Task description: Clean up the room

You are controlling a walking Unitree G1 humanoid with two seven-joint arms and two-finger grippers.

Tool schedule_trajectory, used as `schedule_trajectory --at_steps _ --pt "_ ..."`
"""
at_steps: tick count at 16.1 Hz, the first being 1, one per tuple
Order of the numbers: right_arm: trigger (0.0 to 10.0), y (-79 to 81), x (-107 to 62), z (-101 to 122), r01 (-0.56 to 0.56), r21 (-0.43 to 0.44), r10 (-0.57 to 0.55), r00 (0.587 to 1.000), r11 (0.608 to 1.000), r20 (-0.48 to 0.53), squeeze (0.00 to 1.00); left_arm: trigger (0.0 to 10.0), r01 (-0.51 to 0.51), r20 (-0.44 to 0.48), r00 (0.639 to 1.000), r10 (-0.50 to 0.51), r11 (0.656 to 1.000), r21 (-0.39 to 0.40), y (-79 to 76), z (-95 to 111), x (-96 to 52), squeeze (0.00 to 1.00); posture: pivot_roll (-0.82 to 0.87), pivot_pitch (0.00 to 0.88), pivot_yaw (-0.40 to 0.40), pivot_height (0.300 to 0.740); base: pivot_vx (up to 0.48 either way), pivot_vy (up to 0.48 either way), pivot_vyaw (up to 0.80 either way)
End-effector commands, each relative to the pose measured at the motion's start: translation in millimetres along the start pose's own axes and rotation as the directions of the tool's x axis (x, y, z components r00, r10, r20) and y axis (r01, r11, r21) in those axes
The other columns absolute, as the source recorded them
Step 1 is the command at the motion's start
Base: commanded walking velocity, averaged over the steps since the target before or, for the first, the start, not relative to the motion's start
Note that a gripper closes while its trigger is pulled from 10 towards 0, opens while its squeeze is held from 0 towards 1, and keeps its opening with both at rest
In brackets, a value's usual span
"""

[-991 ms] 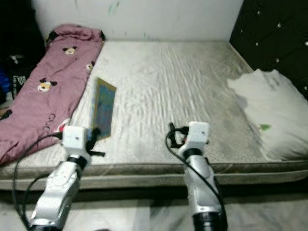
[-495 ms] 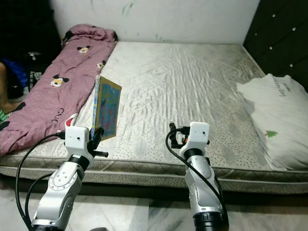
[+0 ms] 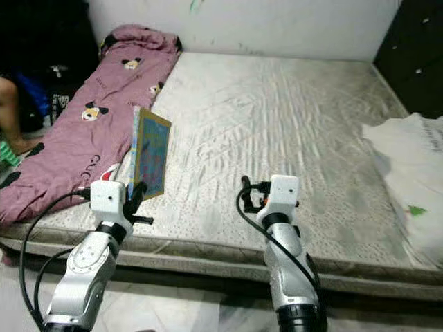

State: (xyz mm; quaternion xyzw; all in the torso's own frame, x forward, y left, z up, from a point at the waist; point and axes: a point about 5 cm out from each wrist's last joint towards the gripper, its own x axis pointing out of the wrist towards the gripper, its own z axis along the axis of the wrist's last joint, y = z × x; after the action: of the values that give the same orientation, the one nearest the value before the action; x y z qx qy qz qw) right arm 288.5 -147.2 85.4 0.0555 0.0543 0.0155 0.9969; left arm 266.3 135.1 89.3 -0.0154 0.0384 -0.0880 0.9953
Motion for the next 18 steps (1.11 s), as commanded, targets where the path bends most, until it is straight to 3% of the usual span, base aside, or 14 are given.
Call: schedule_trajectory --at_steps 1,6,8,10,12,15,18 --pt "10.0 0.0 2.2 6 0.0 -0.012 0.0 1.0 1.0 0.023 0.0 10.0 -0.01 0.055 0.998 0.009 1.0 0.009 2.9 11 1.2 0.0 -0.01 0.0 0.01 0.74 0.281 0.0 0.0" --pt "10.0 -18.3 5.8 14 0.041 -0.071 -0.037 0.997 0.997 0.062 0.0 10.0 -0.045 0.056 0.997 0.044 0.999 0.023 9.5 11 4.2 0.0 -0.01 0.0 0.026 0.74 0.049 0.0 0.0" --pt "10.0 -19.4 6.5 14 0.055 -0.082 -0.049 0.996 0.995 0.07 0.0 10.0 -0.149 0.065 0.987 0.145 0.986 0.072 23.8 12 8.6 0.0 -0.02 0.0 0.034 0.74 0.0 0.0 0.0" --pt "10.0 -17.0 8.1 14 0.06 -0.116 -0.051 0.996 0.991 0.076 0.0 10.0 -0.183 0.068 0.982 0.178 0.98 0.081 34.2 10 9.8 0.0 -0.02 0.0 0.038 0.74 0.0 0.0 0.0" --pt "10.0 -17.1 9.2 13 0.065 -0.139 -0.055 0.995 0.988 0.079 0.0 10.0 -0.17 0.102 0.982 0.161 0.981 0.097 38.1 10 6.9 0.0 -0.01 0.0 0.048 0.74 0.0 0.0 -0.8" --pt "10.0 -22.4 8.2 9 0.086 -0.16 -0.074 0.994 0.983 0.081 0.0 10.0 -0.197 0.078 0.979 0.189 0.974 0.116 42.8 3 8.2 0.0 -0.01 0.0 0.052 0.74 0.0 0.0 -0.8" --pt "10.0 -22.0 1.2 4 0.08 -0.103 -0.074 0.995 0.991 0.062 0.0 10.0 -0.207 0.035 0.978 0.205 0.97 0.125 48.5 -3 9.4 0.0 -0.02 0.0 0.062 0.74 0.0 0.0 -0.8"
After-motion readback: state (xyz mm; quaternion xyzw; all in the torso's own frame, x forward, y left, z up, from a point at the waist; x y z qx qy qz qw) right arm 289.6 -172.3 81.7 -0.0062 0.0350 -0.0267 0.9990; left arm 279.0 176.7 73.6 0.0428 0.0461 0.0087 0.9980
